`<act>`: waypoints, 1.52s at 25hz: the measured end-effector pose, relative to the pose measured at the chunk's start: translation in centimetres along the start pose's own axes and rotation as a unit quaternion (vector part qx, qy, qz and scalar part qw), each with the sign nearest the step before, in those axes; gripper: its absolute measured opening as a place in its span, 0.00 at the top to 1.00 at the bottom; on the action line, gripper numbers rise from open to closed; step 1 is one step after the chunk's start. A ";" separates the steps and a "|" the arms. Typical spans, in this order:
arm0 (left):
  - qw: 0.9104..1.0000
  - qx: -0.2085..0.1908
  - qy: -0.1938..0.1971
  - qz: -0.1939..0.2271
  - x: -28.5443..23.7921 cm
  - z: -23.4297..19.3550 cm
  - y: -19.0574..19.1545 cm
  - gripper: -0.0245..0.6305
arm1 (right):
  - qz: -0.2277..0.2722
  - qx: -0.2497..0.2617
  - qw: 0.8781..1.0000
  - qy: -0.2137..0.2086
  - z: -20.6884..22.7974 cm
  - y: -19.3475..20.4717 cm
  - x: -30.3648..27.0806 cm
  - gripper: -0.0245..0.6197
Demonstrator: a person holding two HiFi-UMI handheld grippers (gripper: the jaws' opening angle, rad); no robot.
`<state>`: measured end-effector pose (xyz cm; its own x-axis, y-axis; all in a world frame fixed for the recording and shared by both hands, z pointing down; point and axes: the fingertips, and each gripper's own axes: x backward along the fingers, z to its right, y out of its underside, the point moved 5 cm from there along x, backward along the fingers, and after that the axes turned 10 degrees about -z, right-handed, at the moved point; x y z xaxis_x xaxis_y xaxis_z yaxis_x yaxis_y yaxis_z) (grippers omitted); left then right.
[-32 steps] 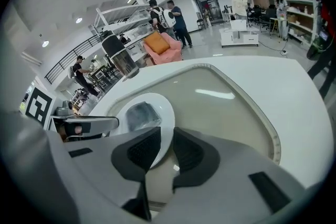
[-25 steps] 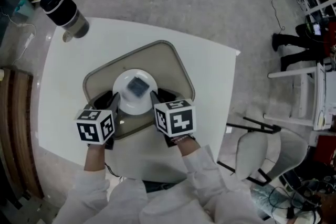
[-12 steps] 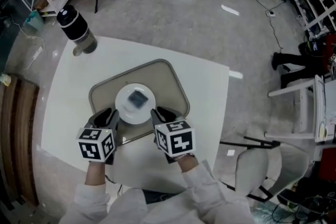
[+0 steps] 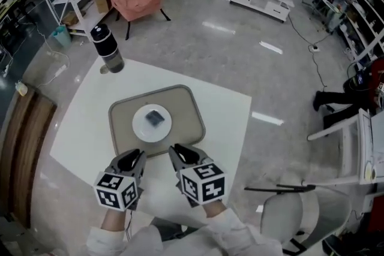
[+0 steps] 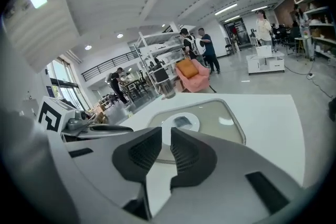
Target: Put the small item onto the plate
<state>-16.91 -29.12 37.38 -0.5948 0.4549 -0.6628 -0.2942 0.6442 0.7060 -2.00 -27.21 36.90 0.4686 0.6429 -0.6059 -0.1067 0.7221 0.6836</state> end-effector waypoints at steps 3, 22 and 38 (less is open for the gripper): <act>1.000 0.004 0.008 0.025 2.2 3.0 1.2 0.89 | 0.016 0.018 0.999 -0.029 -1.7 1.1 3.1 0.88; 0.994 0.026 0.034 0.098 8.0 17.9 8.4 0.94 | 0.066 0.107 0.983 -0.133 -4.7 8.2 15.7 0.93; 0.994 0.032 0.060 0.080 8.7 19.7 10.4 0.95 | 0.062 0.102 0.985 -0.123 -5.5 11.0 16.8 0.94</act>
<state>-10.41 -6.36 34.07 -0.7170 0.4802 -0.5052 -0.1426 0.6085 0.7806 -0.10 -7.11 32.05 0.6644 0.6235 -0.4120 -0.0108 0.5593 0.8289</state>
